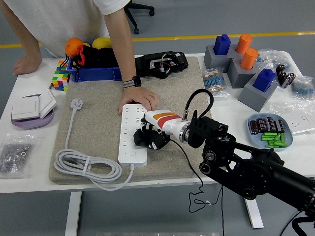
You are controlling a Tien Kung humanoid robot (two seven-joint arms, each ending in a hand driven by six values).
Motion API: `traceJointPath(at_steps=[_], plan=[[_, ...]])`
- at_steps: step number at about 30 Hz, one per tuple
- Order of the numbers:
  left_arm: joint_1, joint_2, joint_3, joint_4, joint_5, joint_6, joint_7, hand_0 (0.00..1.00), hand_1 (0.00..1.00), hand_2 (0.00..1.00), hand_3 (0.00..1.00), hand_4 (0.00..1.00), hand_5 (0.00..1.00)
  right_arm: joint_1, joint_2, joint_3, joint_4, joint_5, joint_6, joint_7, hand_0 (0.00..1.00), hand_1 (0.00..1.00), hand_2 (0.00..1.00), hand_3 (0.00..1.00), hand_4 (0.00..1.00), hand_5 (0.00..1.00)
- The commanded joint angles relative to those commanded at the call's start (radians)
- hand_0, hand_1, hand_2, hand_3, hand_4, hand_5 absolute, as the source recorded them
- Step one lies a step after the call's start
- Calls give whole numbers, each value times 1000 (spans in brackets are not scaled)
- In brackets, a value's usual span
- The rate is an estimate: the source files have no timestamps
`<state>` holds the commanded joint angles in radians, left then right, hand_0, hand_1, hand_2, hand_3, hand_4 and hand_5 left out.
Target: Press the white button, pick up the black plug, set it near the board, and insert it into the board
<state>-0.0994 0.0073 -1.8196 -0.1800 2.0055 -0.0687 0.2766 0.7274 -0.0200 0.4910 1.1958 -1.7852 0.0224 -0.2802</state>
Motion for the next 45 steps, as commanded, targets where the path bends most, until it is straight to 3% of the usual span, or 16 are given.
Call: traceJointPath(at_steps=[35, 45], plan=[[1, 4, -10, 0, 14, -1, 2, 622, 625, 631, 686, 518, 378, 82, 17, -82, -6, -24, 12, -12, 402, 357, 447, 484, 768, 2], [1, 1, -7, 0, 4, 1, 0, 621, 624, 631, 686, 519, 375, 27, -11, -4, 8, -19, -5, 10, 401, 356, 448, 482, 768, 2]])
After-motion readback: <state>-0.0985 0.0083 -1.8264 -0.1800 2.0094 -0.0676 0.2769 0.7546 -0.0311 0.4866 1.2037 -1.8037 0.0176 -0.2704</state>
